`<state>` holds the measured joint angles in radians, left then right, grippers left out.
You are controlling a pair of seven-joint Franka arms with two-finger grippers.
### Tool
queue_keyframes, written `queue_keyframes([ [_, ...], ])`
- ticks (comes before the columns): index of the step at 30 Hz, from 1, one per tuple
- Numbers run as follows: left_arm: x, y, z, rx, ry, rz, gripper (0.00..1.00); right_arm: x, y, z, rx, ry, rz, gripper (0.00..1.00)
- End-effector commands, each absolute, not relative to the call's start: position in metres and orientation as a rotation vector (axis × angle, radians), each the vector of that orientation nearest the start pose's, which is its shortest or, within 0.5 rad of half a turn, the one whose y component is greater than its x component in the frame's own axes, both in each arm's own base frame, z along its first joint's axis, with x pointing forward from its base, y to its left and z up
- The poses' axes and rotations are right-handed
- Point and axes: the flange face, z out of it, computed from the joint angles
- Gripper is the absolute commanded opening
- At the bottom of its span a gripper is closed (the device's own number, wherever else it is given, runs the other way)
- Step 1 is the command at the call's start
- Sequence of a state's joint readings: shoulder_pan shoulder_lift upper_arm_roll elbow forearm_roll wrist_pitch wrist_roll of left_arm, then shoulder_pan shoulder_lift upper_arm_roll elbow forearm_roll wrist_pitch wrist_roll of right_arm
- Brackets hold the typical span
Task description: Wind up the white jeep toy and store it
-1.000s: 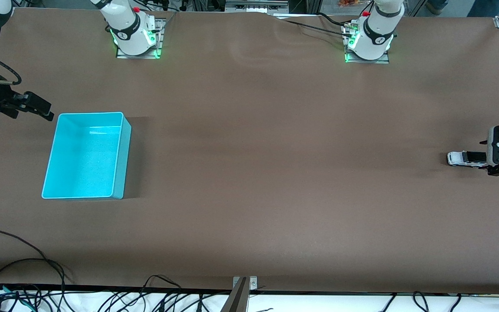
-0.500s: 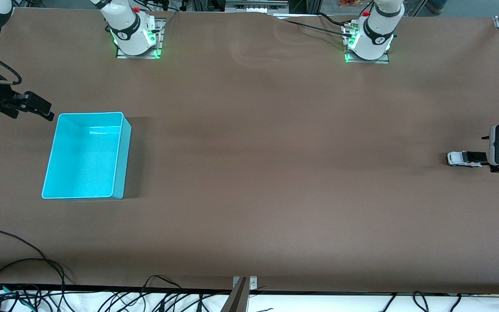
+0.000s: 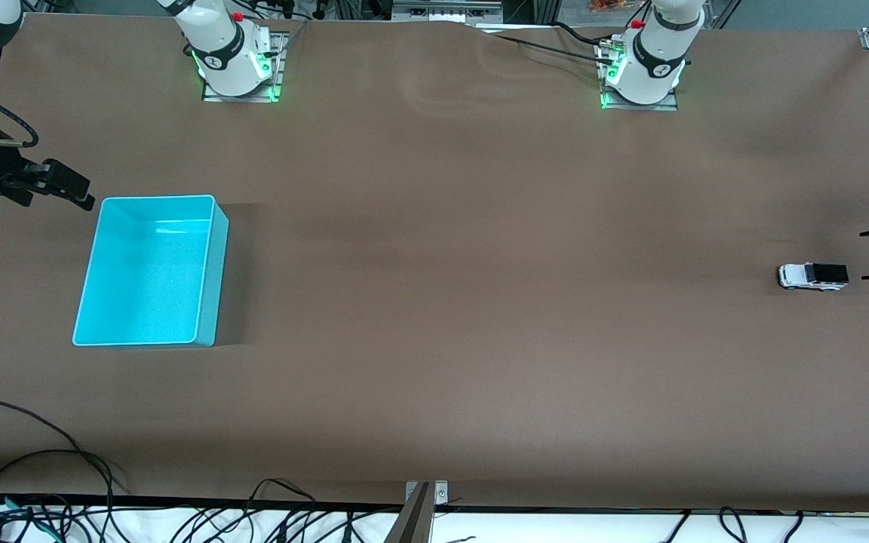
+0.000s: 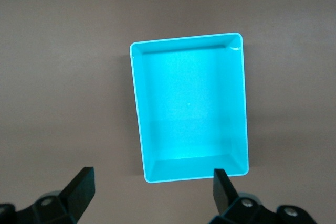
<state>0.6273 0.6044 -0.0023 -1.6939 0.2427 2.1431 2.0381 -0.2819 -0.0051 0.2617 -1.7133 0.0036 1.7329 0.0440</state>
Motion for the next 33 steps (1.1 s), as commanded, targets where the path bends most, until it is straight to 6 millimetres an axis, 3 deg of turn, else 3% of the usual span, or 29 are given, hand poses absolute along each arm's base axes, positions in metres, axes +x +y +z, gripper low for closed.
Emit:
queue_keyframes([
  [1, 0.522, 0.404, 0.205, -2.284, 2.308, 0.394, 1.00, 0.561, -0.009, 0.581, -3.120, 0.110, -0.044, 1.00],
  [4, 0.513, 0.411, 0.192, -2.318, 2.307, 0.394, 1.00, 0.561, -0.009, 0.581, -3.121, 0.110, -0.042, 1.00],
  [19, 0.536, 0.383, 0.196, -2.252, 2.358, 0.370, 1.00, 0.561, -0.009, 0.581, -3.120, 0.112, -0.042, 1.00],
  [33, 0.542, 0.375, 0.202, -2.251, 2.355, 0.360, 1.00, 0.561, -0.009, 0.581, -3.120, 0.112, -0.042, 1.00],
])
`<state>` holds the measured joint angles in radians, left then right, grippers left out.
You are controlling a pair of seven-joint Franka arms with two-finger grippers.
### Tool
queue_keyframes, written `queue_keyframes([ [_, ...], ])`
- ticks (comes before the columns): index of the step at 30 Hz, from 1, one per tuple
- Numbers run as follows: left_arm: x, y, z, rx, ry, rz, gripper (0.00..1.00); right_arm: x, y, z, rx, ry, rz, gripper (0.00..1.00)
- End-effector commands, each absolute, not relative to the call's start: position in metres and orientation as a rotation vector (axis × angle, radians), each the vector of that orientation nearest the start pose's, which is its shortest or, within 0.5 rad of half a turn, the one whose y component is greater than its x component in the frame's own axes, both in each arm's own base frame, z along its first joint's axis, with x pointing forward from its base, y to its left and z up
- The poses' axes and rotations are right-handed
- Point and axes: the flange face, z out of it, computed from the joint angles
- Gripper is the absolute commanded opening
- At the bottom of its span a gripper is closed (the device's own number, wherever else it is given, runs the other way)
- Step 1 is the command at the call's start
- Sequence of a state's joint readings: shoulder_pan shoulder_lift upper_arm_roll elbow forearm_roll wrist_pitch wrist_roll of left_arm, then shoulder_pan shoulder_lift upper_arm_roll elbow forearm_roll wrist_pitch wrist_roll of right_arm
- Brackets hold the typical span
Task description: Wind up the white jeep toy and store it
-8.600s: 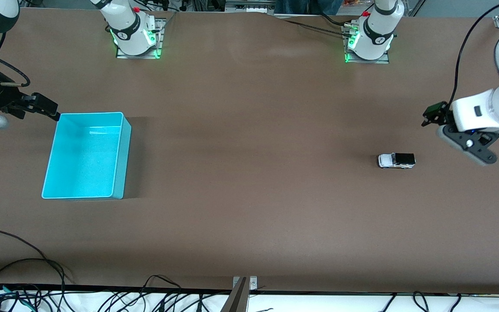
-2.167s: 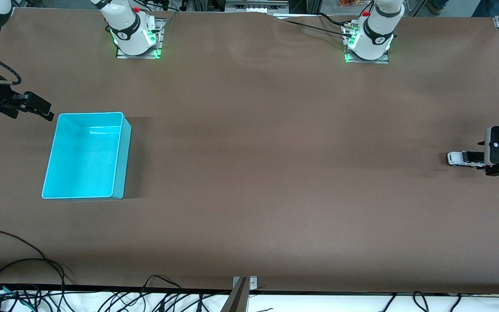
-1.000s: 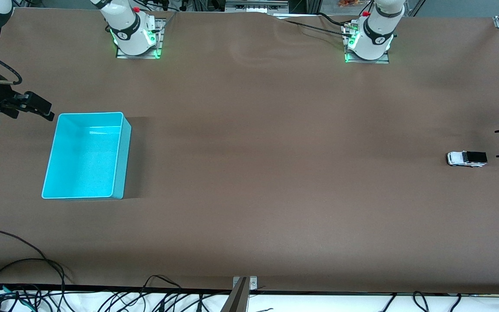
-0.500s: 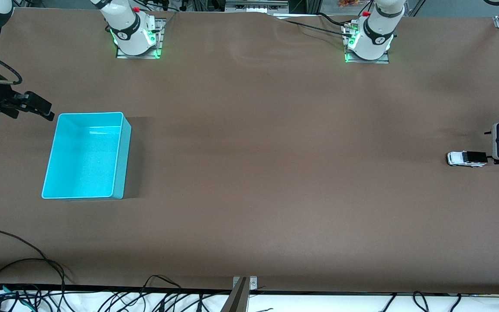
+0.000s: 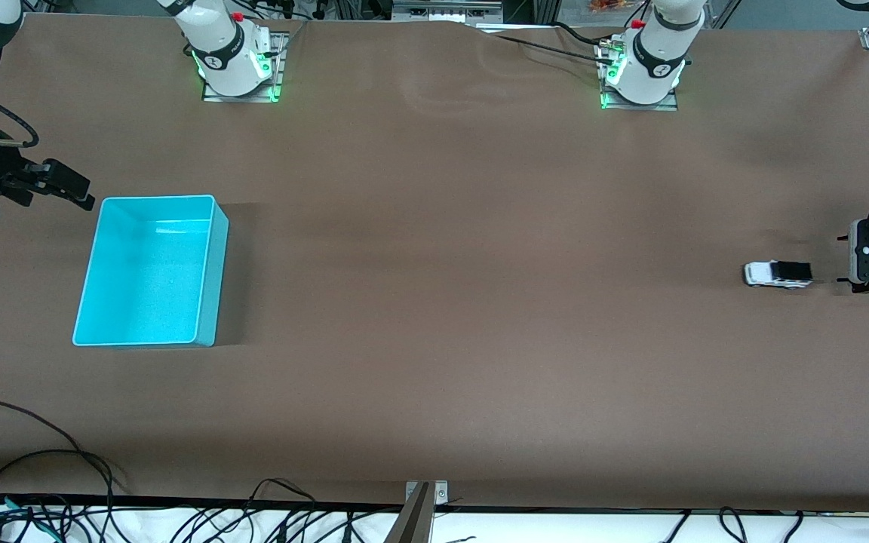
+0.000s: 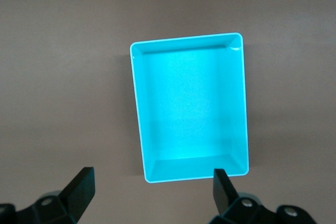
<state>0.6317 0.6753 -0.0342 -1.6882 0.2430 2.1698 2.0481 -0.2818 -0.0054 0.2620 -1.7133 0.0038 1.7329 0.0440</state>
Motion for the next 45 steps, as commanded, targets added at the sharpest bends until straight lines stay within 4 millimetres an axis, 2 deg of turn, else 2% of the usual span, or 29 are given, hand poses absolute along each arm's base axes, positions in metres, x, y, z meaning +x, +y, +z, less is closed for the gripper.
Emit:
queue_keyframes([
  [1, 0.544, 0.373, 0.202, -2.257, 2.356, 0.357, 1.00, 0.561, -0.009, 0.581, -3.120, 0.112, -0.042, 1.00],
  [7, 0.568, 0.353, 0.234, -2.343, 2.303, 0.300, 1.00, 0.561, -0.009, 0.581, -3.120, 0.112, -0.045, 1.00],
  [11, 0.590, 0.337, 0.264, -2.420, 2.241, 0.345, 1.00, 0.561, -0.010, 0.581, -3.120, 0.117, -0.045, 1.00],
  [13, 0.598, 0.325, 0.274, -2.473, 2.210, 0.388, 1.00, 0.561, -0.010, 0.581, -3.120, 0.117, -0.045, 1.00],
  [14, 0.606, 0.308, 0.287, -2.598, 2.099, 0.428, 1.00, 0.561, -0.010, 0.581, -3.120, 0.115, -0.045, 1.00],
  [21, 0.620, 0.275, 0.298, -2.716, 1.996, 0.449, 1.00, 0.561, -0.011, 0.581, -3.120, 0.119, -0.045, 1.00],
  [24, 0.626, 0.252, 0.302, -2.775, 1.921, 0.505, 1.00, 0.561, -0.011, 0.581, -3.120, 0.119, -0.045, 1.00],
  [29, 0.638, 0.209, 0.325, -2.846, 1.801, 0.519, 1.00, 0.560, -0.010, 0.582, -3.121, 0.117, -0.044, 1.00],
  [40, 0.645, 0.137, 0.364, -2.939, 1.513, 0.607, 1.00, 0.558, -0.010, 0.576, -3.124, 0.119, -0.016, 1.00],
  [43, 0.643, 0.126, 0.364, -2.996, 1.455, 0.632, 1.00, 0.557, -0.011, 0.575, -3.124, 0.122, -0.004, 1.00],
  [45, 0.643, 0.120, 0.373, -3.034, 1.425, 0.633, 1.00, 0.557, -0.012, 0.575, -3.124, 0.124, -0.004, 1.00],
])
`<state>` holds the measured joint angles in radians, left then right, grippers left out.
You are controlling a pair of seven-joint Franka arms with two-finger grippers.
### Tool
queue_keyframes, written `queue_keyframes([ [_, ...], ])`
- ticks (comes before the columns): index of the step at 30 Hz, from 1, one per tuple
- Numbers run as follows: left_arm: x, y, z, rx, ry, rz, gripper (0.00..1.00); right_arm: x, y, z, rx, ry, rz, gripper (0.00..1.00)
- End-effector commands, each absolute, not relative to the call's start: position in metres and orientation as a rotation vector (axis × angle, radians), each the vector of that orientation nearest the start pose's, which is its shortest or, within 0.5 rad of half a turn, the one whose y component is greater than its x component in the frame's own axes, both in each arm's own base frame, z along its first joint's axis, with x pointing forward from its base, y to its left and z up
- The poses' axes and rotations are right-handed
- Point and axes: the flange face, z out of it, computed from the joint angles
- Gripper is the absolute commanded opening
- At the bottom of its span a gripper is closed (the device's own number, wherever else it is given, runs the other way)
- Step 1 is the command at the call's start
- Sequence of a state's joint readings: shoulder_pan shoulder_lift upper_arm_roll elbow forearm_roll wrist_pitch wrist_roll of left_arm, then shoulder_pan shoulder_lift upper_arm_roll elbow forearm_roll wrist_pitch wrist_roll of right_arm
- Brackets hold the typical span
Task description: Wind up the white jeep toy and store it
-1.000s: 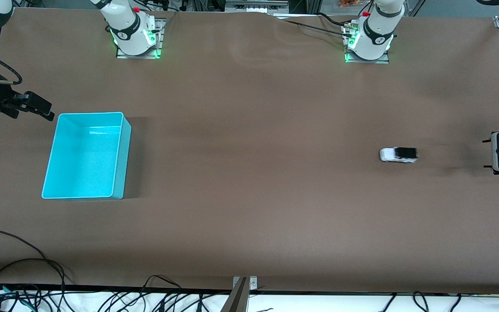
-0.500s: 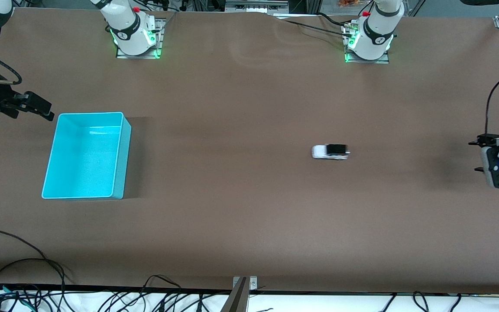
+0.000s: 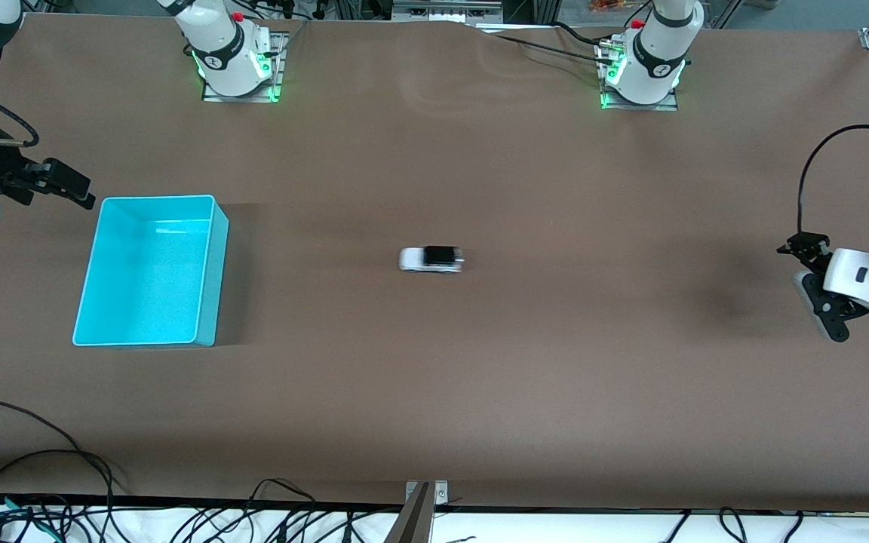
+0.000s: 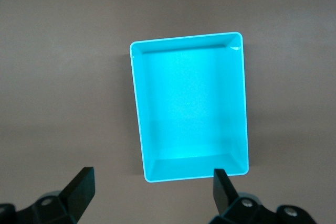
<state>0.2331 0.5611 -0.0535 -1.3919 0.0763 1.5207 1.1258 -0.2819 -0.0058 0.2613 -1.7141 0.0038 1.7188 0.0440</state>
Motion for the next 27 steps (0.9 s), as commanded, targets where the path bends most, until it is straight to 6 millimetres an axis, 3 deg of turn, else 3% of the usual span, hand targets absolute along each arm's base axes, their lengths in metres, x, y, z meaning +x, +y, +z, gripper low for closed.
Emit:
queue_keyframes([
  [1, 0.645, 0.116, 0.380, -3.046, 1.406, 0.626, 1.00, 0.557, -0.011, 0.576, -3.122, 0.124, -0.006, 1.00],
  [10, 0.648, 0.065, 0.421, -3.119, 1.150, 0.741, 1.00, 0.561, -0.011, 0.577, -3.123, 0.042, -0.014, 1.00],
  [20, 0.646, 0.048, 0.447, -3.141, 0.967, 0.719, 1.00, 0.562, -0.010, 0.569, -3.119, 0.036, 0.019, 1.00],
  [25, 0.645, 0.033, 0.461, -3.170, 0.806, 0.694, 1.00, 0.565, -0.004, 0.563, -3.119, 0.009, 0.035, 1.00],
  [27, 0.641, 0.014, 0.474, -3.144, 0.785, 0.668, 1.00, 0.566, 0.001, 0.560, -3.115, -0.036, 0.044, 1.00],
])
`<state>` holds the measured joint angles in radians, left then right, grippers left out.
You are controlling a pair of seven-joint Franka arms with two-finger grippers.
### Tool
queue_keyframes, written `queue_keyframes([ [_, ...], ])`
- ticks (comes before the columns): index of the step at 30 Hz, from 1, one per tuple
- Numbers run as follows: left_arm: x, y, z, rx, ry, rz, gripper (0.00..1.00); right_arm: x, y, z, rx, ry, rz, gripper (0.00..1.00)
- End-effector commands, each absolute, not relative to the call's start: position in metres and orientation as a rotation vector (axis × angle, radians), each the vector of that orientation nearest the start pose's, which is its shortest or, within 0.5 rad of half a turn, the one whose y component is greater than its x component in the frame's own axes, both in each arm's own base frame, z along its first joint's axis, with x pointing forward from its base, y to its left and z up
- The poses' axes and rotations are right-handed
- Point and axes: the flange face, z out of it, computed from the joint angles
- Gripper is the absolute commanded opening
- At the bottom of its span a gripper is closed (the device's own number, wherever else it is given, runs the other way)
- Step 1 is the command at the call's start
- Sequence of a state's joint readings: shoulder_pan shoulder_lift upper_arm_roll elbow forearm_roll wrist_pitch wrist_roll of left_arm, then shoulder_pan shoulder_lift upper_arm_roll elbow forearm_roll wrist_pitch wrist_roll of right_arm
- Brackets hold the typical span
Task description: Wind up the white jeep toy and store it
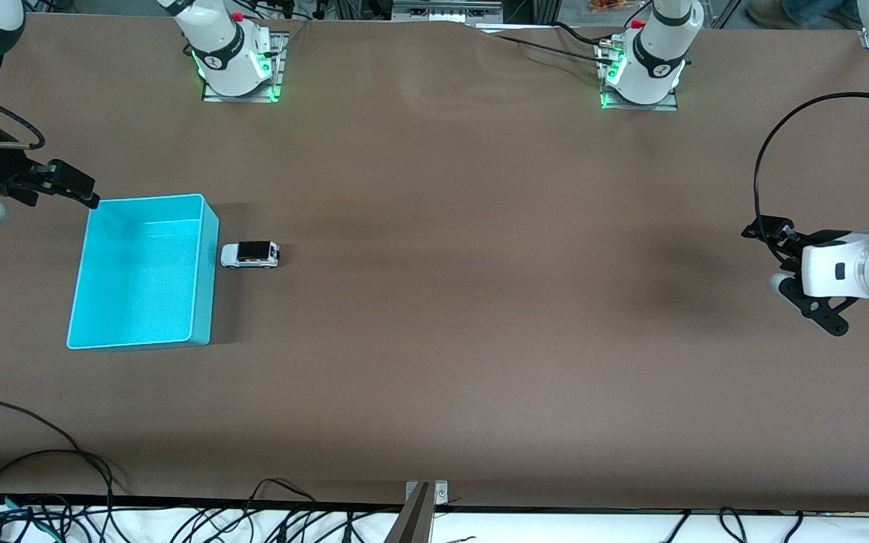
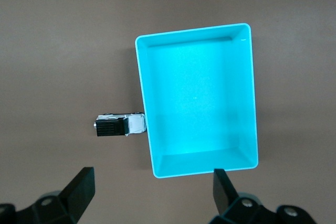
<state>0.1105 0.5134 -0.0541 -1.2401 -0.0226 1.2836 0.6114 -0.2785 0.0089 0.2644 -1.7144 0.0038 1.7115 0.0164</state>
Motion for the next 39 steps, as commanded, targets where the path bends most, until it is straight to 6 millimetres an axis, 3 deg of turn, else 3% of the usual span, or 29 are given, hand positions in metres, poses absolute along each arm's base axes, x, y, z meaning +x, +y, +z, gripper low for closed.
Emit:
queue_keyframes([
  [1, 0.640, 0.007, 0.478, -3.137, 0.766, 0.659, 1.00, 0.568, 0.003, 0.556, -3.113, -0.079, 0.055, 1.00],
  [7, 0.624, -0.005, 0.509, -3.139, 0.625, 0.546, 1.00, 0.577, 0.012, 0.528, -3.044, -0.515, 0.120, 1.00],
  [10, 0.616, -0.002, 0.524, -3.145, 0.581, 0.383, 1.00, 0.580, 0.012, 0.518, -2.993, -0.705, 0.141, 1.00],
  [17, 0.598, 0.010, 0.535, -3.144, 0.532, 0.149, 1.00, 0.586, 0.023, 0.484, -2.811, -1.128, 0.204, 1.00],
  [23, 0.571, 0.017, 0.553, -3.143, 0.464, 0.127, 1.00, 0.586, 0.054, 0.455, -2.667, -1.365, 0.255, 1.00],
  [28, 0.542, 0.022, 0.554, -3.164, 0.327, 0.153, 1.00, 0.577, 0.081, 0.424, -2.568, -1.555, 0.265, 1.00],
  [33, 0.543, 0.020, 0.553, -3.136, 0.343, 0.160, 1.00, 0.564, 0.091, 0.388, -2.502, -1.666, 0.250, 1.00],
  [37, 0.544, -0.002, 0.560, -3.050, 0.419, 0.149, 1.00, 0.553, 0.102, 0.361, -2.427, -1.790, 0.211, 1.00],
  [39, 0.544, 0.000, 0.561, -3.056, 0.407, 0.146, 1.00, 0.545, 0.101, 0.341, -2.394, -1.838, 0.195, 1.00],
])
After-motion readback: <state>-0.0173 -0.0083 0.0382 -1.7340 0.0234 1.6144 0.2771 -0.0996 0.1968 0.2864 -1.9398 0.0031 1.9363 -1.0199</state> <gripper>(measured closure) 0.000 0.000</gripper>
